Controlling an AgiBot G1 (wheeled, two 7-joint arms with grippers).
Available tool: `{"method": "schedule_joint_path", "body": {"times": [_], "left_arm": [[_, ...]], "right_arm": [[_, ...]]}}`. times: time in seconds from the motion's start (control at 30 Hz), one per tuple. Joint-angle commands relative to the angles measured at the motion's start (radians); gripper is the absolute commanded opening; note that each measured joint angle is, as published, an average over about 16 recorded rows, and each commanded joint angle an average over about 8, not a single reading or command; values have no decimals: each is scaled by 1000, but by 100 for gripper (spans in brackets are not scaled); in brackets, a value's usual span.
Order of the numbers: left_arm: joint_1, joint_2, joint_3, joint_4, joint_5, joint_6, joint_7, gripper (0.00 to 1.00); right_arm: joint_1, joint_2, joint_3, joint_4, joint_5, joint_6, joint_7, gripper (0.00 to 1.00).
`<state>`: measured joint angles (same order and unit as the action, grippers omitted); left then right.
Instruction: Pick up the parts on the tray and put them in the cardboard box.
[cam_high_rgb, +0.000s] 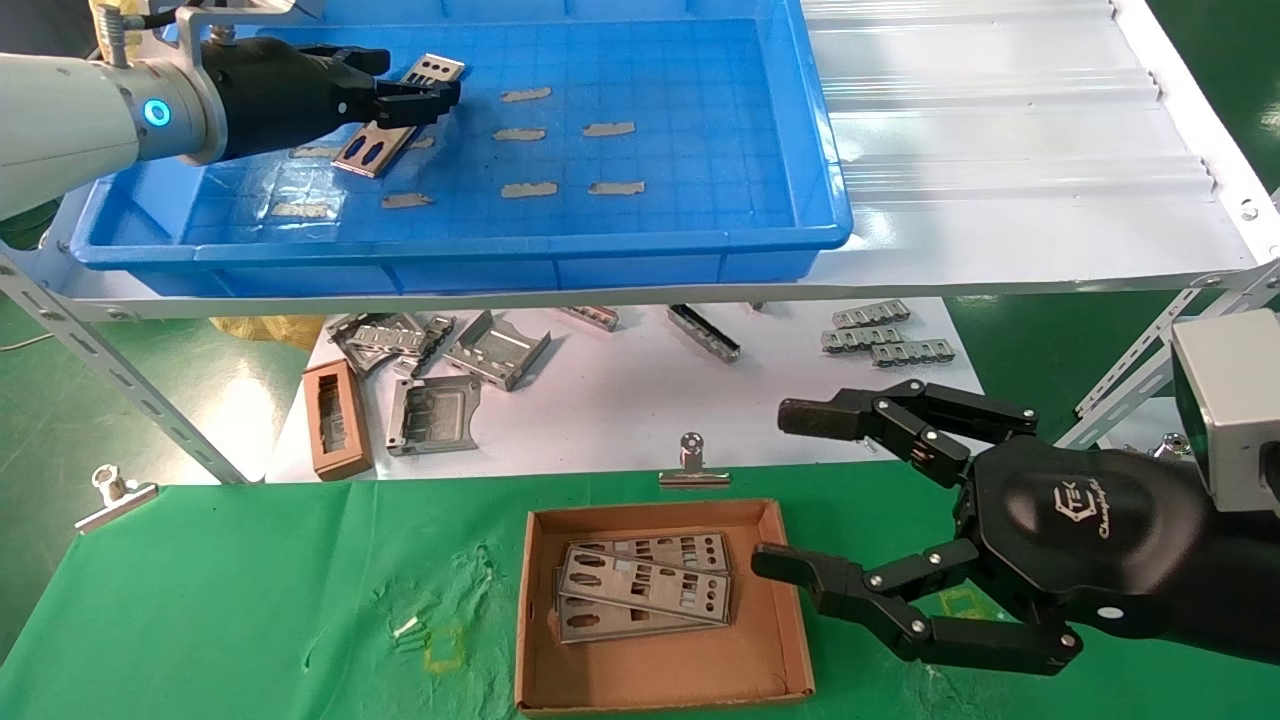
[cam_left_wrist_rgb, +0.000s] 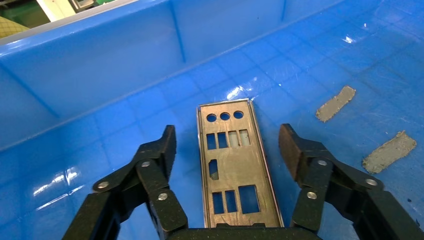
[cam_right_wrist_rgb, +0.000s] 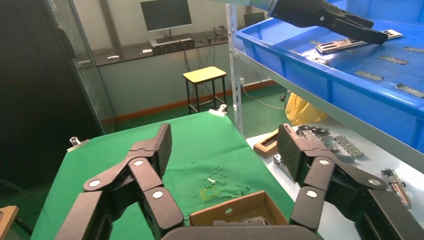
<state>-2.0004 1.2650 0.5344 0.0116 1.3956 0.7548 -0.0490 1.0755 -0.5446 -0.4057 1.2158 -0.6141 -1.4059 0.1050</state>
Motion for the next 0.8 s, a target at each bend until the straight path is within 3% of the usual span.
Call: {"method": "schedule_joint_path", "body": {"times": [0.03,0.8], "left_arm": [[1,1,0,1,0,-2,-3,0],[-27,-25,-22,-37,-32,11,-12,0]], "right_arm": [[0,0,0,0,0,0,0,100],[0,0,0,0,0,0,0,100]]}}
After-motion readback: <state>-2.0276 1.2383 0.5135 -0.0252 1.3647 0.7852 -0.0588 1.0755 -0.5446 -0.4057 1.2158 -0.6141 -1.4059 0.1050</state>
